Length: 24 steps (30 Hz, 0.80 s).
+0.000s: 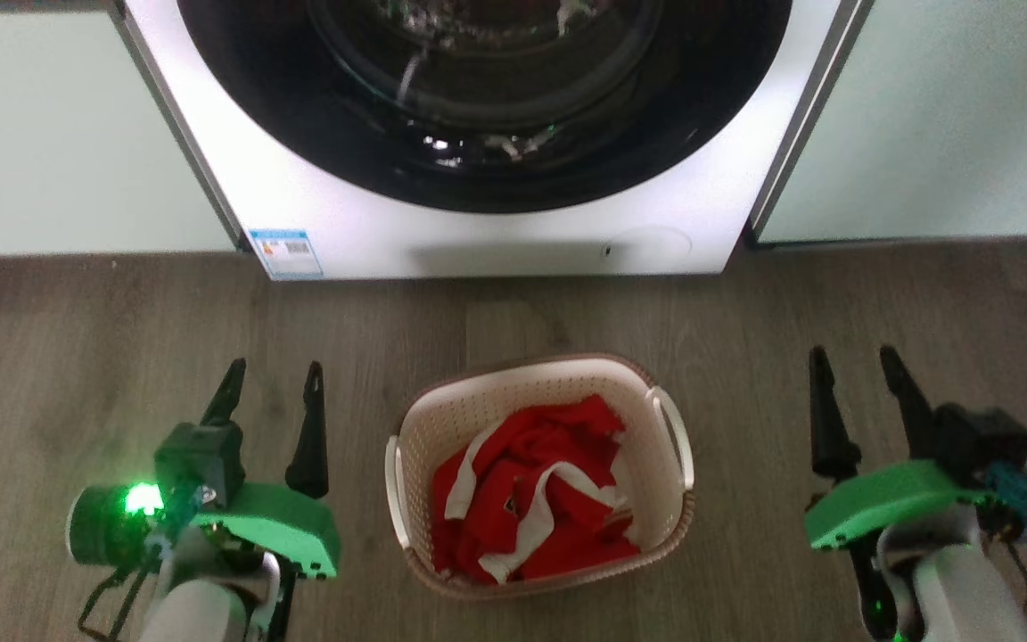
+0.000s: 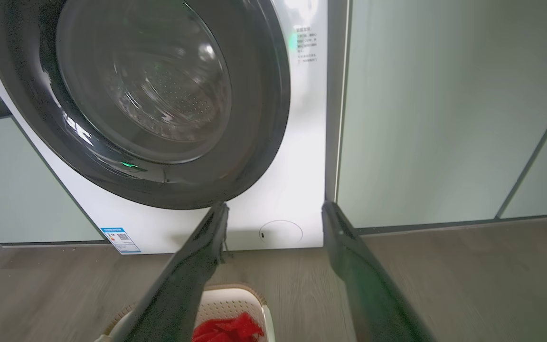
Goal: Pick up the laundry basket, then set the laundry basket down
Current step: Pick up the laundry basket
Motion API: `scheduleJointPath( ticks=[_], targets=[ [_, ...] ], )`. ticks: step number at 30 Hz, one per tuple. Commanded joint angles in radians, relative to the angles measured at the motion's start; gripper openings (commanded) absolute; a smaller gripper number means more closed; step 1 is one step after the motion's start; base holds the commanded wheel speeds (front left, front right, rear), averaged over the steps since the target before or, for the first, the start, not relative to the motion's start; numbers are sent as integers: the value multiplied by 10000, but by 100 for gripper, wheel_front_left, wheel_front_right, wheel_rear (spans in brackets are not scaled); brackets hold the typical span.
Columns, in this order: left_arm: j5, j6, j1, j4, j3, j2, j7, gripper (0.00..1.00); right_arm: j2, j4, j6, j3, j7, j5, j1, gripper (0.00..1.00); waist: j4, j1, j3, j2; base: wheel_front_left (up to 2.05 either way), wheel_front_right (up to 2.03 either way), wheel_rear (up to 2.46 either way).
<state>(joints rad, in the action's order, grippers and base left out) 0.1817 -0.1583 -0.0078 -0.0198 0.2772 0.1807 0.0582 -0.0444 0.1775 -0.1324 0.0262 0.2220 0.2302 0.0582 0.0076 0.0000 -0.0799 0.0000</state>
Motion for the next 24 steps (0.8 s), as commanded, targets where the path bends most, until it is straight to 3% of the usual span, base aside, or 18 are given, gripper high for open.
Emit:
scheduleJointPath(
  ticks=[1,13,24],
  targets=[
    [82,23,-649,-247,-364,83,125,100,-59,-411,17,227,55,66,519,100,-22,0,-245,0,0,0,0],
    [707,480,-1683,1134,-234,-345,494,100,-59,-985,17,288,123,51,1264,100,-156,0,-2152,0,0,0,0],
    [1222,1120,-3127,3621,-9,-700,729,100,-59,-1500,17,354,181,-71,2065,100,-355,0,-3763,0,0,0,0]
  ],
)
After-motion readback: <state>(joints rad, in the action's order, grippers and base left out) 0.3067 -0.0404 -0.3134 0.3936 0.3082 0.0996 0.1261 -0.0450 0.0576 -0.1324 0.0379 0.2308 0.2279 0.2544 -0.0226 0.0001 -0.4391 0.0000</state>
